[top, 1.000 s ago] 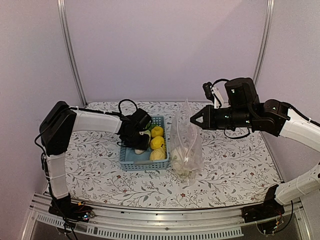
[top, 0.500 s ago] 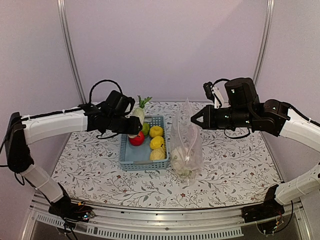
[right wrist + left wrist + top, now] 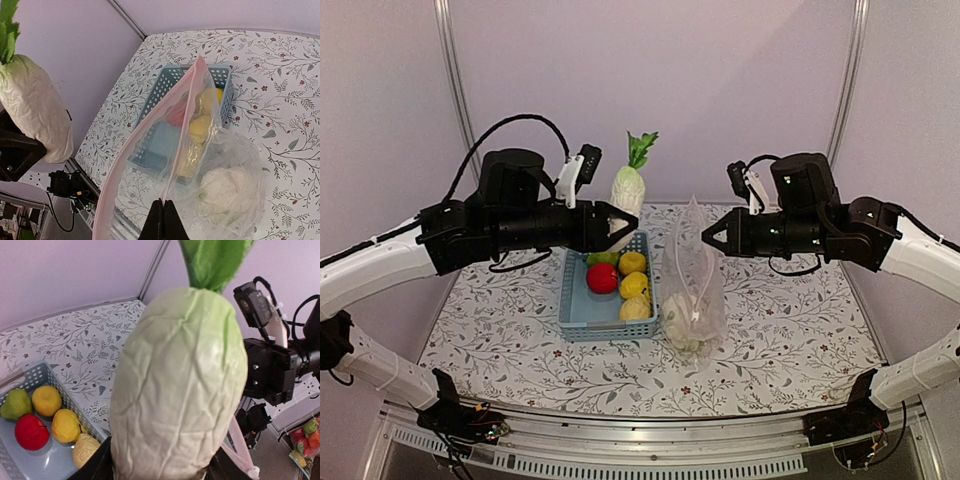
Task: Place the food in the zip-top bag and seal the zipper
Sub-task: Pick up the fake vegetable from the bin, then place the fake vegetable in the zipper food storage bag.
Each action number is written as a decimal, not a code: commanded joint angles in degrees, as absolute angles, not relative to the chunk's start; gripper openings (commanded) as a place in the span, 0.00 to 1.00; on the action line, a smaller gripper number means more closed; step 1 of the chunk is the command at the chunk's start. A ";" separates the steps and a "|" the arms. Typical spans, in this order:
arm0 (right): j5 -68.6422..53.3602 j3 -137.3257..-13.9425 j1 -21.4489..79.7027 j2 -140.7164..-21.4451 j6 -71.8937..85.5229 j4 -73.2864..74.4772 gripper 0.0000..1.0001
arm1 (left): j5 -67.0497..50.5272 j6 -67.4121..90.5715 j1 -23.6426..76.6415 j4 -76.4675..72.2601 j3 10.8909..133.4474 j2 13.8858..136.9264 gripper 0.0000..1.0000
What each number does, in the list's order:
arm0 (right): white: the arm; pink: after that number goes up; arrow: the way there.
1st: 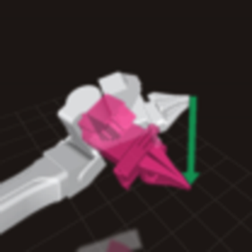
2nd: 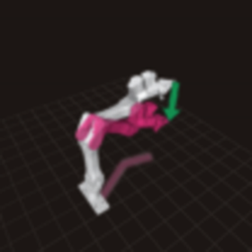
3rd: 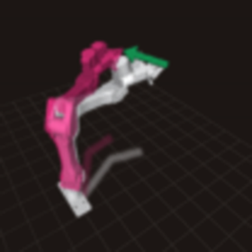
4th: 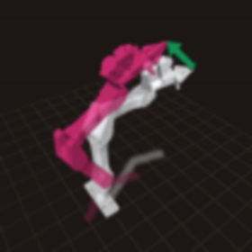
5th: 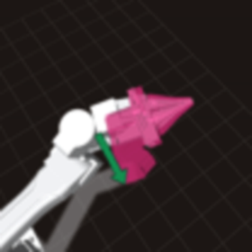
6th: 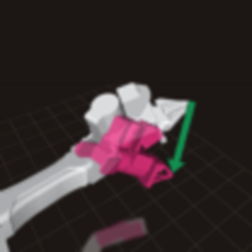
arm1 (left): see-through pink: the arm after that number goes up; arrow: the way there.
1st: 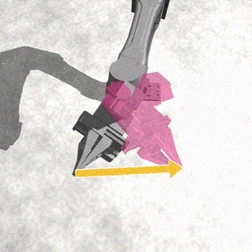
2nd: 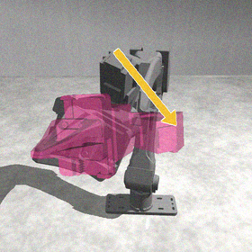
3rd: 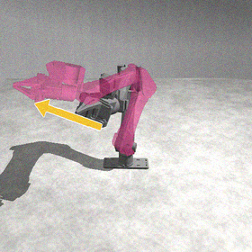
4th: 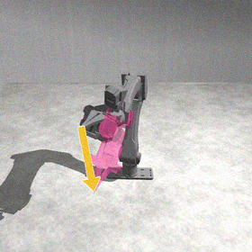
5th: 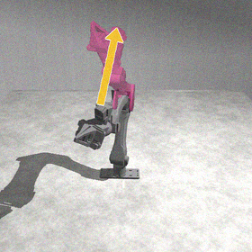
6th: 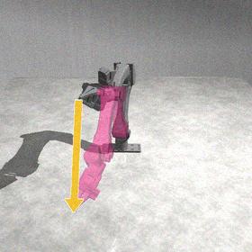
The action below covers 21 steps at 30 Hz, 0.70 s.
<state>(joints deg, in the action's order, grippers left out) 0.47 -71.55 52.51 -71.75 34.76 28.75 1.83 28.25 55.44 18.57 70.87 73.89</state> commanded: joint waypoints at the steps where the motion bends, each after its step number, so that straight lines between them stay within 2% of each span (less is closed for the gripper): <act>1: 0.63 -73.07 52.77 -72.38 34.10 28.60 0.00 | -6.42 30.28 57.70 8.52 72.60 74.54 0.43; 12: 0.64 -72.60 52.75 -72.61 34.65 27.73 0.00 | -7.76 34.50 61.96 -10.47 75.59 84.22 0.43; 21: 0.66 -72.51 52.75 -70.57 35.10 27.69 0.00 | -6.91 33.15 63.23 -13.06 73.66 89.52 0.44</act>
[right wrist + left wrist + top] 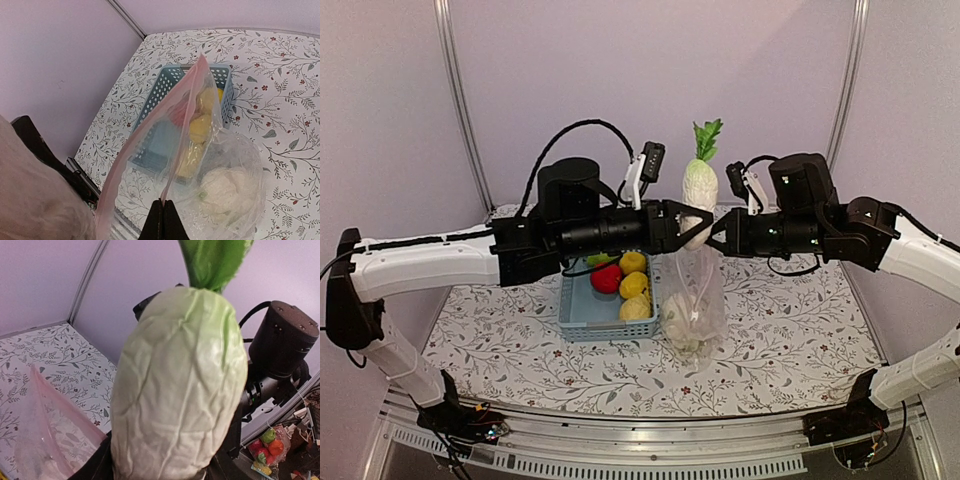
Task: Place the food in the zip-top bag and seal the zipper
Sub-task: Place the fake vegetable in the zipper food storage bag.
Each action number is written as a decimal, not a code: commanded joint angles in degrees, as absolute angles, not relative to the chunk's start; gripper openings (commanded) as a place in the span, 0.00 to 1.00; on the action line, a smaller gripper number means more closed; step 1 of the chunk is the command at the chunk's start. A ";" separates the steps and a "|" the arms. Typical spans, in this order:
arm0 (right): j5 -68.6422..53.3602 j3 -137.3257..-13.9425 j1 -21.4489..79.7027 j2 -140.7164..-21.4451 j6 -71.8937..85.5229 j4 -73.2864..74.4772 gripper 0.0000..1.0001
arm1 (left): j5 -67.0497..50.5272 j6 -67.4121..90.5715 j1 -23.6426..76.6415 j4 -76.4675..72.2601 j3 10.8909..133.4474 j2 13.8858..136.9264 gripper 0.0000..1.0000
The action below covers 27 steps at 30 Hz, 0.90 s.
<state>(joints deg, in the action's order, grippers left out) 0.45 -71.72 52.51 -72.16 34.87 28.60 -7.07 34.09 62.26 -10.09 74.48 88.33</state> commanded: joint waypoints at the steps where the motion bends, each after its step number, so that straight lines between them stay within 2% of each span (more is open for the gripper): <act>1: 0.65 -72.43 52.75 -70.30 35.28 27.70 0.00 | -6.09 32.66 63.31 -13.05 72.96 89.48 0.44; 14: -0.81 -72.51 52.82 -68.12 36.30 27.58 0.00 | -0.18 28.06 63.28 -4.78 68.26 88.07 0.48; 18: -0.66 -72.51 52.77 -68.12 36.47 27.60 0.00 | 2.49 27.08 63.33 -2.80 67.94 86.71 0.55; 23: -0.68 -72.51 52.79 -68.42 36.43 27.60 0.00 | 3.90 26.18 63.28 -0.92 68.18 85.17 0.76; 27: -0.62 -72.51 52.76 -68.55 36.47 27.62 0.00 | 4.39 25.52 63.35 -0.18 68.75 84.29 0.81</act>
<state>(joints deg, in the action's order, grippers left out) -0.58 -71.72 52.51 -69.34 36.18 28.69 2.68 27.03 62.61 -2.28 68.60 86.17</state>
